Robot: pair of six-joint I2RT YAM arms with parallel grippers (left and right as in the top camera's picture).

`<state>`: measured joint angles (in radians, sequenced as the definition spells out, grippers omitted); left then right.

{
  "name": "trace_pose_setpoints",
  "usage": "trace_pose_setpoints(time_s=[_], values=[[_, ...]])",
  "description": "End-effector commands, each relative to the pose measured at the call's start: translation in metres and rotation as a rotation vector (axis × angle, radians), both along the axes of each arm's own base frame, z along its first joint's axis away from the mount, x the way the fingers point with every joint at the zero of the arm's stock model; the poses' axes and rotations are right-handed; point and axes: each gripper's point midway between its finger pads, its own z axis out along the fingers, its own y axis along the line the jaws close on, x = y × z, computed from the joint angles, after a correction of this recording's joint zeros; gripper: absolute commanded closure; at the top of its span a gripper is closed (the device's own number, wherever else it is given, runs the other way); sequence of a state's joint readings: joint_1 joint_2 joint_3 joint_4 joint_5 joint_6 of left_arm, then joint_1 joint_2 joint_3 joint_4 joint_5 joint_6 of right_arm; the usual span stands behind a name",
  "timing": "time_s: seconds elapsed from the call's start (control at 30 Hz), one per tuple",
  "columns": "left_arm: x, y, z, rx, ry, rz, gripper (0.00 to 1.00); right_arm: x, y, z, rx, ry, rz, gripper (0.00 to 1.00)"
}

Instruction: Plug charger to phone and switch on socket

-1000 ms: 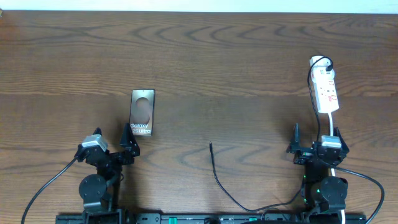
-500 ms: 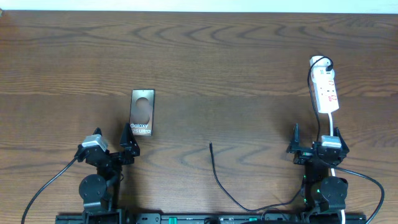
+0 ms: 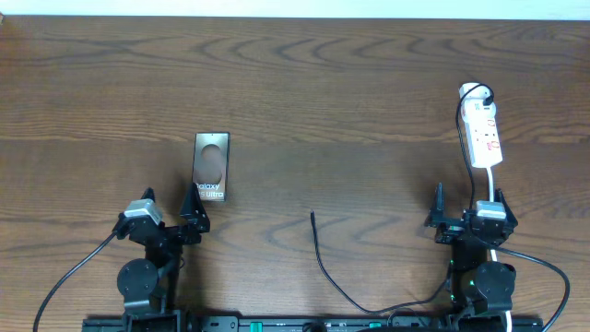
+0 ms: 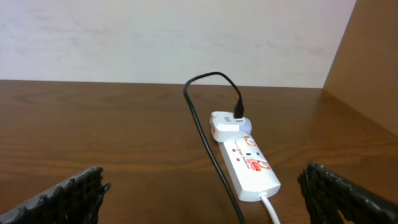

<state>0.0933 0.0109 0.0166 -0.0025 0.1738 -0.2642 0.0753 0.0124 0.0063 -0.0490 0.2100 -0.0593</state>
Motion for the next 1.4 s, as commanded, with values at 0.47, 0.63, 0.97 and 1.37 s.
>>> trace_pose_setpoints(time_s=[0.47,0.63,0.97,1.37], values=[[0.004,-0.005,0.026,0.064,0.035,-0.036,0.11,0.0,0.003,-0.001,-0.009,0.003,0.013,0.01],[0.019,-0.004,0.041,0.1,0.11,-0.045,0.12,0.0,0.003,-0.001,-0.009,0.003,0.013,0.01],[0.08,-0.016,0.081,0.091,0.251,-0.161,0.12,0.0,0.003,-0.001,-0.009,0.003,0.013,0.01],[0.139,-0.014,0.167,0.198,0.387,-0.233,0.12,0.0,0.003,-0.001,-0.009,0.003,0.013,0.01]])
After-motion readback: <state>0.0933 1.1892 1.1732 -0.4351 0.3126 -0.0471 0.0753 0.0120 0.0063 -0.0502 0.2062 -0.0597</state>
